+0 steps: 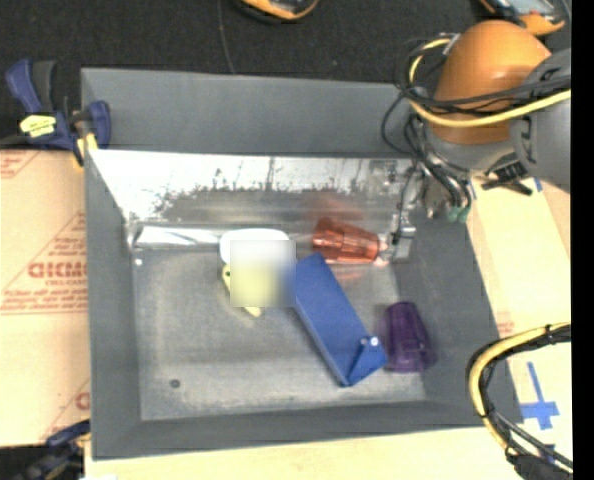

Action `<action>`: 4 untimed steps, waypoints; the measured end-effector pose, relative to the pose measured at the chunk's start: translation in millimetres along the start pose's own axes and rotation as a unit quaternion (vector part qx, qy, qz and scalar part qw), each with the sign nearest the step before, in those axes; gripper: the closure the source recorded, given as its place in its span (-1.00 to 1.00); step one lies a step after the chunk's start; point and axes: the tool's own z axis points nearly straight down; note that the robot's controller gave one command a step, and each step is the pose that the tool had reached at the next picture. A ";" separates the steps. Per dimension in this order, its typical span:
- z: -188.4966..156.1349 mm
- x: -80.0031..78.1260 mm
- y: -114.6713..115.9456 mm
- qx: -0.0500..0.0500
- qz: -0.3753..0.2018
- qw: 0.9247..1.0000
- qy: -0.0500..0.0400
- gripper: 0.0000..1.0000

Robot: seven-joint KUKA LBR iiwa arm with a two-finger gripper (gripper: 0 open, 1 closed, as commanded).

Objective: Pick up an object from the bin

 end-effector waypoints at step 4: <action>27.8 63.6 89.9 -0.001 -0.111 0.994 -0.001 -1.00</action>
Offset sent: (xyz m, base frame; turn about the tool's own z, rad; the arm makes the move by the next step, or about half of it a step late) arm -0.0103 0.0670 -0.0952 0.0183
